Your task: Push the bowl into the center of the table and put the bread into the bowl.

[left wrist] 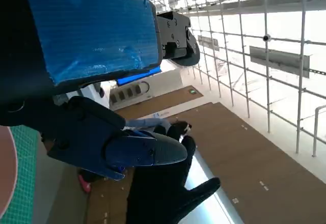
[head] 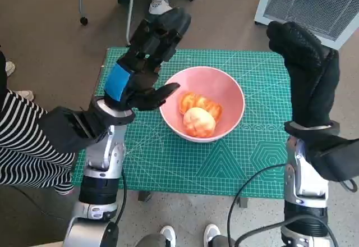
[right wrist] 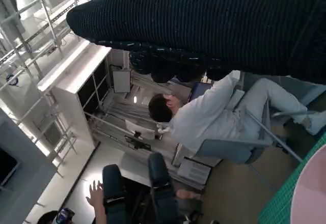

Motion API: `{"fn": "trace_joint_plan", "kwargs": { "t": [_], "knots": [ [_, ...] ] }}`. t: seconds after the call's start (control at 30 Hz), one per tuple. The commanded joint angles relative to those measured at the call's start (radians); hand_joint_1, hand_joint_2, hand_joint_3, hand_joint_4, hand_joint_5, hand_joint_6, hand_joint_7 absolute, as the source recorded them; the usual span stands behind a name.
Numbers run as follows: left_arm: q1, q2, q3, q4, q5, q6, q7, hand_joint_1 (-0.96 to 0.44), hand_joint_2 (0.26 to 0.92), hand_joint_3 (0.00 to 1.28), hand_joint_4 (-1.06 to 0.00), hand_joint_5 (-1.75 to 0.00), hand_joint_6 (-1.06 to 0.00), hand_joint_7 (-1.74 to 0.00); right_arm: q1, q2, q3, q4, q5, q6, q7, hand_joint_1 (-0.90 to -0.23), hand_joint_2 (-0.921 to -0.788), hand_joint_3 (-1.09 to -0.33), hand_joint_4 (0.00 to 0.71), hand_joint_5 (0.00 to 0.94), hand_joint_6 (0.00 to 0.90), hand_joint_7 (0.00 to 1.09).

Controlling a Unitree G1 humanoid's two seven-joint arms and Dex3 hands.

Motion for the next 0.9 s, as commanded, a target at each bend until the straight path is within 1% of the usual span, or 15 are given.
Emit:
{"fn": "trace_joint_plan", "kwargs": {
  "t": [0.03, 0.57, 0.9],
  "knots": [
    [0.012, -0.002, -0.004, -0.019, 0.006, 0.005, 0.005, -0.66, 0.921, 0.34, -0.08, -0.06, 0.00, -0.54, 0.033, -0.003, -0.004, -0.002, 0.007, 0.015, 0.009, -0.822, -0.921, -0.748, 0.219, 0.002, 0.113, 0.54],
    [0.018, -0.012, -0.006, -0.016, 0.001, -0.002, 0.017, -0.65, 0.921, 0.34, -0.08, -0.07, 0.00, -0.55, 0.037, -0.011, -0.007, 0.005, -0.001, 0.005, 0.013, -0.832, -0.921, -0.744, 0.226, 0.004, 0.121, 0.53],
    [0.031, -0.020, -0.007, -0.036, -0.008, 0.011, 0.023, -0.65, 0.921, 0.34, -0.08, -0.07, 0.00, -0.55, 0.039, -0.012, -0.004, 0.006, -0.004, 0.000, 0.013, -0.834, -0.921, -0.744, 0.226, 0.004, 0.108, 0.52]
  ]
}}
